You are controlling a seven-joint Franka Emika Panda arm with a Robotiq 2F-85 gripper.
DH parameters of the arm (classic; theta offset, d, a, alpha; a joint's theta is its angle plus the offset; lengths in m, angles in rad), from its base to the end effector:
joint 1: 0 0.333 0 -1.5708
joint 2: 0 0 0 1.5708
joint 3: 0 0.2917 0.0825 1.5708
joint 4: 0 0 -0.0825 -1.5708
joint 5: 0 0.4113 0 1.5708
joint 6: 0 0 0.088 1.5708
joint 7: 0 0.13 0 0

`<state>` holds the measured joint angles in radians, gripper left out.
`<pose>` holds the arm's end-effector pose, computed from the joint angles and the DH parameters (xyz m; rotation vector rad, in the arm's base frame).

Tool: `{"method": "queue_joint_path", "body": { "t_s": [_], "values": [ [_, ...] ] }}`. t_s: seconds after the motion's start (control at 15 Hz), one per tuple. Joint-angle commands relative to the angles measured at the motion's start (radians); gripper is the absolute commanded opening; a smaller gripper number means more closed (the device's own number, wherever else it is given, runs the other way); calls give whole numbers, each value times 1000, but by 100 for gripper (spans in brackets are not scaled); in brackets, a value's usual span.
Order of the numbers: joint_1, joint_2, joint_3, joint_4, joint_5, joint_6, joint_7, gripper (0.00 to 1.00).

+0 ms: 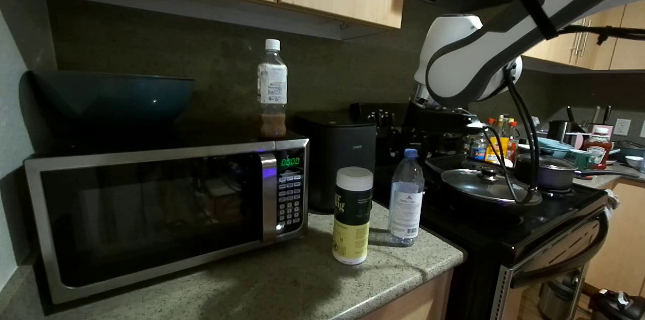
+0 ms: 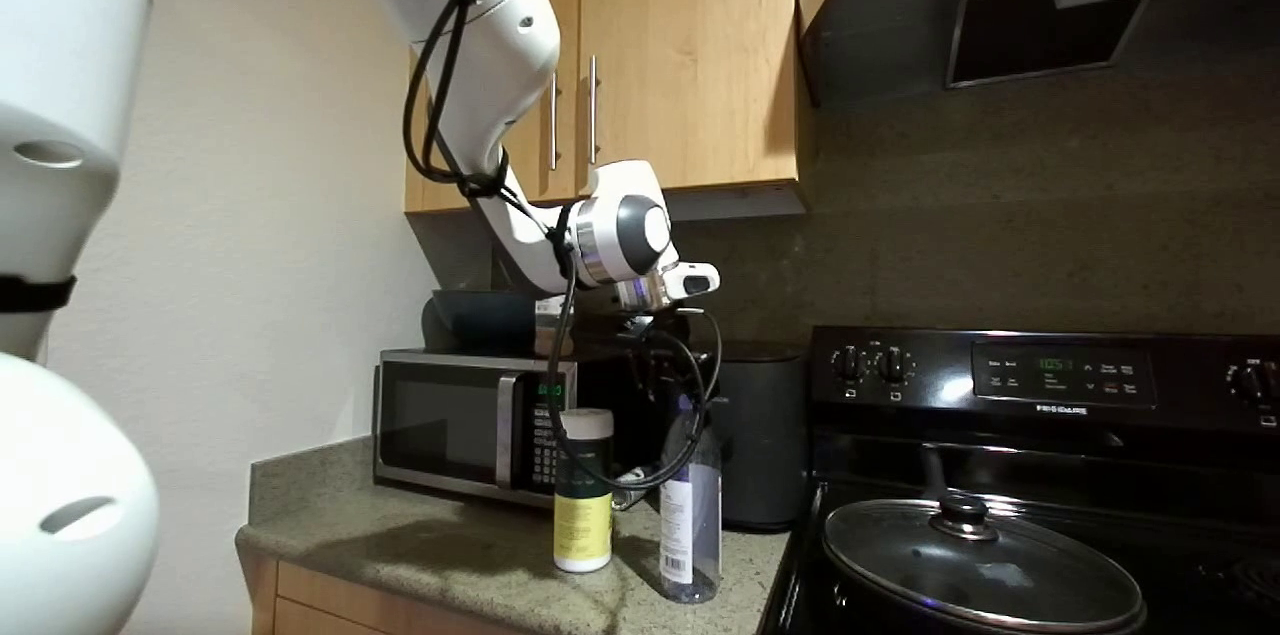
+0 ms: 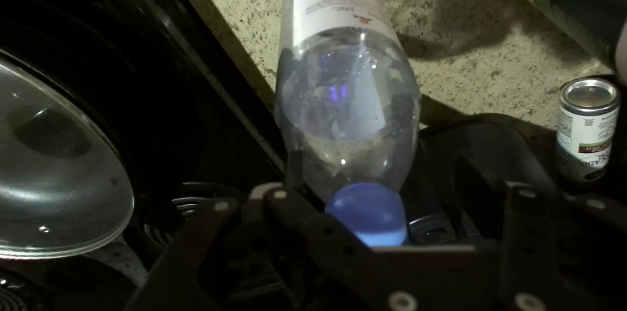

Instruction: Pick up the bottle and put it on the counter

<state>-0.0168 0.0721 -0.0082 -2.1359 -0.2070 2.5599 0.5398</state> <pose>0.6102 -0.0148 0.3479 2.9739 -0.6210 0.5769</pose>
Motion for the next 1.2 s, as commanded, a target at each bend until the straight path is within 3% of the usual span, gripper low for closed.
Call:
{"method": "queue_joint_path", "body": {
  "t_s": [0.0,0.67,1.13],
  "values": [
    [17,5,-16,8,-16,19,27,100],
    [36,-157,16,62,-138,-84,83,100],
    [19,-197,58,93,-104,-118,41,100]
  ]
}}
